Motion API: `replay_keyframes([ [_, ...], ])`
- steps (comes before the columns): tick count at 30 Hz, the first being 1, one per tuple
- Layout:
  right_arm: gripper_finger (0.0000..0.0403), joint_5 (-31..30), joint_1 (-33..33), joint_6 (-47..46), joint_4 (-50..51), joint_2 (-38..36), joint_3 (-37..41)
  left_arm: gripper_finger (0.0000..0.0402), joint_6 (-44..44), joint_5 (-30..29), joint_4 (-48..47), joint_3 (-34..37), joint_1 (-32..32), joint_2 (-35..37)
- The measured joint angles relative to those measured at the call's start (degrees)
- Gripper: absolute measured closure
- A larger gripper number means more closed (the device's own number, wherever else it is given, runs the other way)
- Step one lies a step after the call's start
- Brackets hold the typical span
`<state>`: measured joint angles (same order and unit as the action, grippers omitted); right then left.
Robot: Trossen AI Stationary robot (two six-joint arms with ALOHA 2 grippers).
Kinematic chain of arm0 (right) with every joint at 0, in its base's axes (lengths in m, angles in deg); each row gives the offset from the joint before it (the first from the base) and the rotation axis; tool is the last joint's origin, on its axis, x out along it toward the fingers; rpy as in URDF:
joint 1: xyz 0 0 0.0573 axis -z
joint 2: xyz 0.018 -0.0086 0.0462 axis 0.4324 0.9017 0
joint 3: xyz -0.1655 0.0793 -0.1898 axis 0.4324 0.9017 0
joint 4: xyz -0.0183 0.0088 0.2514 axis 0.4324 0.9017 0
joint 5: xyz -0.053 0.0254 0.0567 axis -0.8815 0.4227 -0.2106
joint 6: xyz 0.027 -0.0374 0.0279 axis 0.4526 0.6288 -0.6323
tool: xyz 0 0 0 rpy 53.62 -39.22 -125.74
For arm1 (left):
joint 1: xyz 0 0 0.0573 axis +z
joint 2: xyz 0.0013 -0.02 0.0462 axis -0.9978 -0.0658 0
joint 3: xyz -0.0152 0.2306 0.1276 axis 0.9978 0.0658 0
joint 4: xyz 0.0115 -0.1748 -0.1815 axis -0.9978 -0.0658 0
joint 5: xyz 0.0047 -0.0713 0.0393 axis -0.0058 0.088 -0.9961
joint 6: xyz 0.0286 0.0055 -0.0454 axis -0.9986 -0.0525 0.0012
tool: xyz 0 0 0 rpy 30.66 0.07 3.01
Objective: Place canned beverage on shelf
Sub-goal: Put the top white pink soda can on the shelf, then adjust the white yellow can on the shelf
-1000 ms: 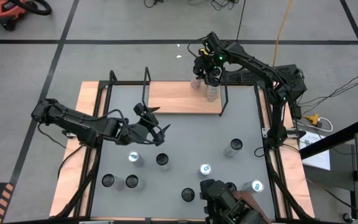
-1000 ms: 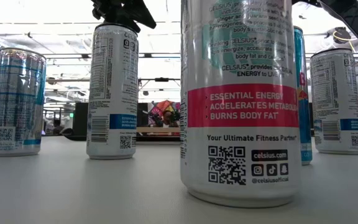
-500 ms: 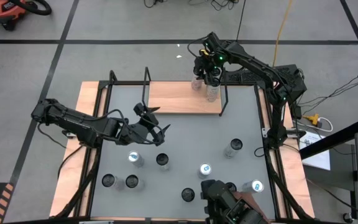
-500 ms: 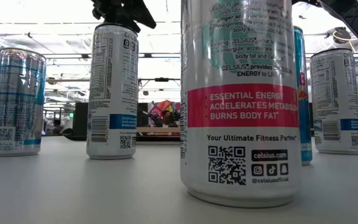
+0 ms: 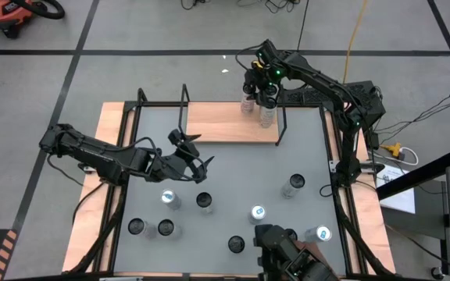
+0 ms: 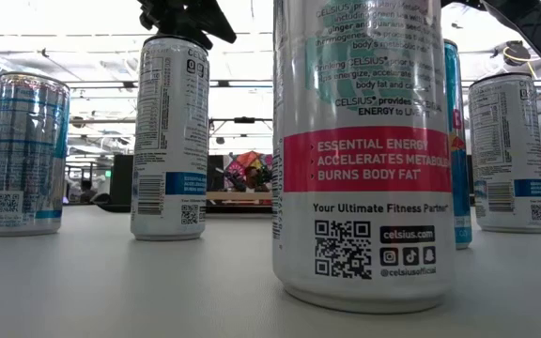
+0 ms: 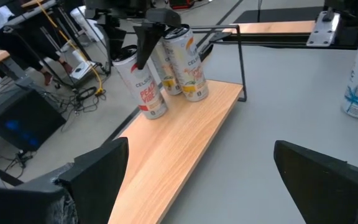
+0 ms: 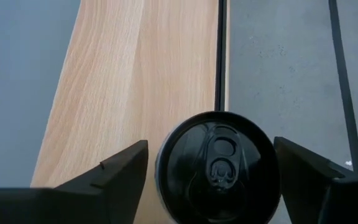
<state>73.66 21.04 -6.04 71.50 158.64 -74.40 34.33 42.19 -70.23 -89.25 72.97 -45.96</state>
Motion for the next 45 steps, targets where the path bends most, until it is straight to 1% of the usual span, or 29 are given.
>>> replay_keyframes([
  [6,0.0103,0.1,0.0,-1.2,-0.7,0.0,0.0,0.0004,0.0,0.4,0.0,0.0,0.0,0.0],
  [12,0.0101,-0.3,0.0,-3.1,-1.1,-0.4,0.0,0.0004,0.0,0.4,0.0,0.0,0.0,0.0],
  [17,0.0101,-0.1,0.0,-3.8,-2.4,-3.0,0.0,0.0004,0.0,0.4,0.0,0.0,0.0,0.0],
  [24,0.0101,-0.2,-1.4,-5.5,-2.4,-8.2,0.0,0.0004,0.0,0.4,-0.1,0.0,0.0,0.0],
  [30,0.0101,-3.1,-6.3,-13.0,-2.4,-14.9,0.0,0.0004,0.0,0.4,-0.1,0.0,0.0,0.0],
  [33,0.0101,-3.2,-9.5,-16.7,0.8,-18.4,0.0,0.0004,0.0,0.4,-0.1,0.0,0.0,0.0],
  [38,0.0101,-8.1,-15.1,-23.9,11.2,-22.5,0.0,0.0004,1.9,0.5,-0.1,0.7,-0.4,0.0],
  [41,0.0109,-11.1,-18.9,-28.8,15.8,-24.2,1.4,0.0004,3.5,1.9,0.0,1.2,-0.8,0.0],
  [42,0.0112,-12.9,-20.4,-30.1,16.4,-25.0,2.7,0.0004,4.1,2.2,0.7,1.5,-1.1,0.0],
  [45,0.0125,-20.9,-25.1,-32.8,16.0,-27.9,8.3,0.0004,4.5,2.5,2.9,2.9,-2.0,0.0],
])
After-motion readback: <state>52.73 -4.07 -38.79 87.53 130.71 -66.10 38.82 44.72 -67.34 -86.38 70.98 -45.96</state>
